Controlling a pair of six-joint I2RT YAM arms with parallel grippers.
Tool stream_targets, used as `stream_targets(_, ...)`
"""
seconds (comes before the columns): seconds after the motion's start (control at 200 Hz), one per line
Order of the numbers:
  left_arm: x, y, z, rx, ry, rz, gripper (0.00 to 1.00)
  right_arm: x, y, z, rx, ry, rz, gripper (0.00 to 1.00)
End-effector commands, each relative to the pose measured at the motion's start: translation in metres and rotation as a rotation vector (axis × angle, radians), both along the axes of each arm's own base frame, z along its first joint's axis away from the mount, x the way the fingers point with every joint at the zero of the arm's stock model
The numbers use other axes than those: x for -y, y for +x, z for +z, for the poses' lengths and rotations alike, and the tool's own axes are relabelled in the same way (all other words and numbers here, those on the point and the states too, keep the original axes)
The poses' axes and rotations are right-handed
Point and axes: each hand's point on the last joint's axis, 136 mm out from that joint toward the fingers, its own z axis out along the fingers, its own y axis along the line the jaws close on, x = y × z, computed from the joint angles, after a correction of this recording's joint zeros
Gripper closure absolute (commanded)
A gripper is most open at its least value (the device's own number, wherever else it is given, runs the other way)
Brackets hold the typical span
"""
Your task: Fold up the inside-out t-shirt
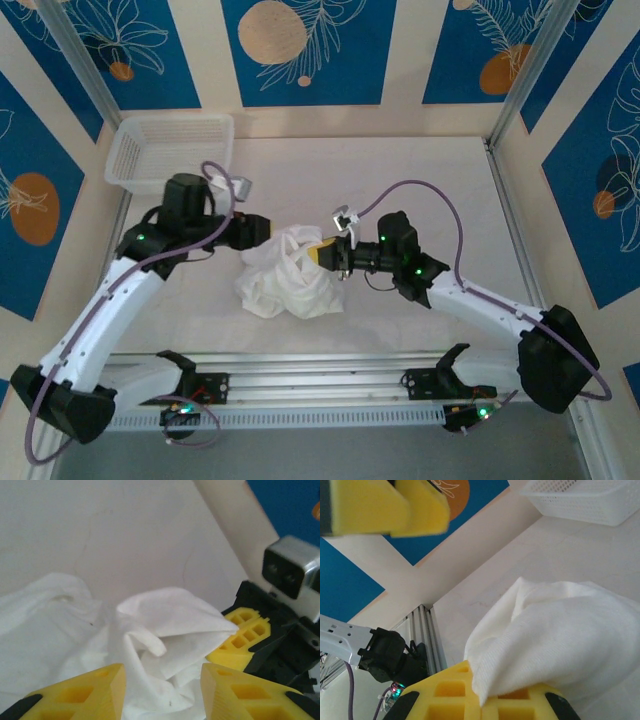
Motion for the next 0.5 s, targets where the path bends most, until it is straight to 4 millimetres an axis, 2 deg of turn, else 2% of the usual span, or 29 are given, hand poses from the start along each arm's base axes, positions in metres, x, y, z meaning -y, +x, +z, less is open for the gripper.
stream_targets(0.0, 0.005, 0.009, -0.035, -0.110, 0.087, 0.079, 0.54, -0.005, 0.001, 0.019, 0.017, 0.021, 0.017, 1.00)
stream_targets(0.14, 0.005, 0.023, -0.061, -0.115, 0.155, 0.122, 0.40, -0.006, -0.001, 0.021, 0.020, 0.014, 0.022, 1.00)
stream_targets(0.25, 0.020, 0.027, -0.066, -0.130, 0.123, 0.067, 0.43, -0.006, -0.002, 0.020, 0.020, 0.009, 0.022, 1.00)
stream_targets(0.29, 0.030, 0.026, -0.066, -0.153, 0.085, 0.033, 0.51, -0.007, -0.001, 0.019, 0.019, 0.007, 0.020, 1.00)
stream_targets(0.375, 0.048, 0.021, -0.056, -0.186, -0.033, -0.025, 0.93, -0.005, 0.003, 0.017, 0.014, -0.004, -0.007, 1.00)
stream_targets(0.395, 0.052, 0.020, -0.052, -0.188, -0.065, -0.033, 1.00, -0.003, 0.006, 0.014, 0.007, -0.011, -0.026, 1.00)
stream_targets(0.495, 0.057, 0.020, -0.018, -0.183, -0.244, -0.044, 1.00, 0.012, 0.020, -0.008, -0.040, -0.034, -0.121, 1.00)
